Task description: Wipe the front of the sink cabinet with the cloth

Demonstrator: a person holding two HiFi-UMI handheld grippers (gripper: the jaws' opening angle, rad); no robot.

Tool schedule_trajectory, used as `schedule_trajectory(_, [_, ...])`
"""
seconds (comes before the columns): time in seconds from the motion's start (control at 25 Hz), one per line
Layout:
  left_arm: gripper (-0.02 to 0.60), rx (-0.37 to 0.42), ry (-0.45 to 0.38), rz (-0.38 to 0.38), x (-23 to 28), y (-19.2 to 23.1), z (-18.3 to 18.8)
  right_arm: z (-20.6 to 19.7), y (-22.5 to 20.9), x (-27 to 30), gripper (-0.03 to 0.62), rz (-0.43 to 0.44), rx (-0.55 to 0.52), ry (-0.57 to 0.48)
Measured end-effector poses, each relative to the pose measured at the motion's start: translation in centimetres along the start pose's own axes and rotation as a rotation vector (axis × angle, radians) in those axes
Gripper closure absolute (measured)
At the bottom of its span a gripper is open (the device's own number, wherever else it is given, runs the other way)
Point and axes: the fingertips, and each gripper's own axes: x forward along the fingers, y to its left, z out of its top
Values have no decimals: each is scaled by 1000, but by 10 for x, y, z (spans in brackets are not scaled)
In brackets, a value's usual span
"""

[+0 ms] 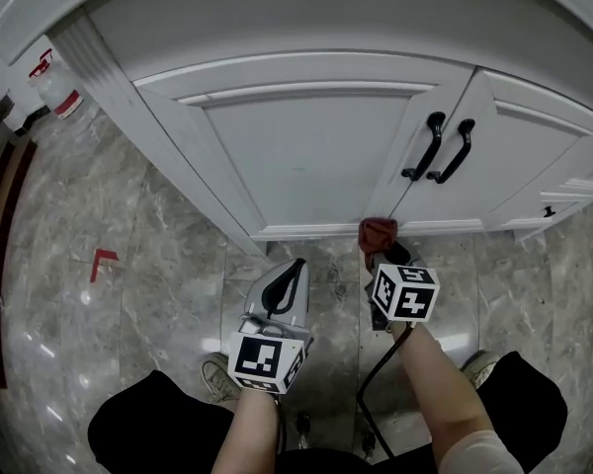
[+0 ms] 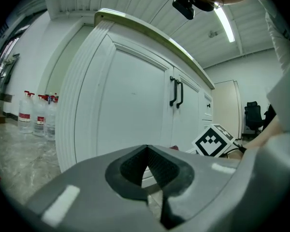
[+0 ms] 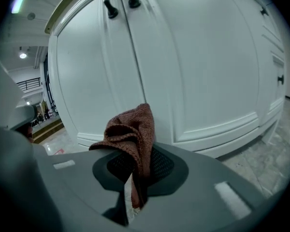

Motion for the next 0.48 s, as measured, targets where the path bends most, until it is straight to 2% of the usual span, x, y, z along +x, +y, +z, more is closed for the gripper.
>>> schedule_trajectory(0.24, [580,-6,-36,-12,11,-27,28,32,-1,-46,516,35,14,-93])
schedule_trajectory(0.48, [580,52,-118,-55,20,-78,87,104,-1,-118,516,85,-57,-254])
